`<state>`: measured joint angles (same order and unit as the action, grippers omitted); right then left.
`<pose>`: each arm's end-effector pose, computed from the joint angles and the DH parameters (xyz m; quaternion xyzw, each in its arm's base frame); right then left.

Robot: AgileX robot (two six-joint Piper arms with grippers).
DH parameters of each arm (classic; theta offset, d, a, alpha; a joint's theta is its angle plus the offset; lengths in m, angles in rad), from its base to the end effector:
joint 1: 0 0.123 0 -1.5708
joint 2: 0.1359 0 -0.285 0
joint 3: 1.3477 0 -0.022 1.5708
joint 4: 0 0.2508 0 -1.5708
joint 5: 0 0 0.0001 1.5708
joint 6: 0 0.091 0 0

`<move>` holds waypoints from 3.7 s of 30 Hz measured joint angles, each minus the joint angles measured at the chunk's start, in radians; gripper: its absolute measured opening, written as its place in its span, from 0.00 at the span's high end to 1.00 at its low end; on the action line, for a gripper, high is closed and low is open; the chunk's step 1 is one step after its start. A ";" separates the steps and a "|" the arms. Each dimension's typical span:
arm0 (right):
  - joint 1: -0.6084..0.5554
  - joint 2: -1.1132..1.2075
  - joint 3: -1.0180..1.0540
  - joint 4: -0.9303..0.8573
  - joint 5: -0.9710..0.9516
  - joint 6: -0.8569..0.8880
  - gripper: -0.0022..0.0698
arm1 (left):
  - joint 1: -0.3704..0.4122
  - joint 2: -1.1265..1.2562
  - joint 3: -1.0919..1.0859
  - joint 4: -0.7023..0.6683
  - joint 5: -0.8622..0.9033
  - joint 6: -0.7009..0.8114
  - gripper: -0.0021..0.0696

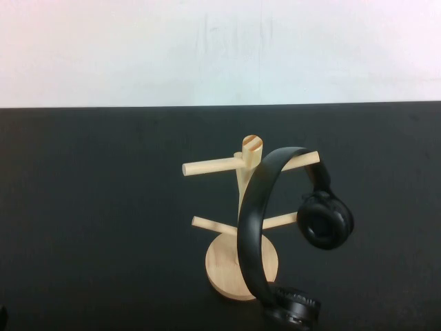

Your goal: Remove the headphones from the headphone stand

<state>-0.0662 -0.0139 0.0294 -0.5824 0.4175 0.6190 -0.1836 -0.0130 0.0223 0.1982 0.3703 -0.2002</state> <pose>0.0494 -0.0237 0.1727 0.1241 0.7879 -0.0865 0.5970 0.0528 -0.0032 0.1737 0.0460 0.7990 -0.0310 0.5987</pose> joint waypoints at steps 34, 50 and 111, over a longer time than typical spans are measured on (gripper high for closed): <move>0.000 0.000 0.000 -0.010 0.000 0.000 0.98 | 0.000 0.000 0.000 0.000 0.000 0.000 0.97; 0.000 0.000 0.002 -0.593 -0.754 -0.002 0.98 | 0.000 0.000 0.000 0.000 0.000 0.000 0.97; 0.000 0.283 -0.458 -1.107 -0.505 0.570 0.98 | 0.000 0.000 0.000 0.000 0.000 0.000 0.97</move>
<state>-0.0662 0.2695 -0.4290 -1.6892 -0.0872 1.1892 -0.1836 -0.0130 0.0223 0.1982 0.3703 -0.2002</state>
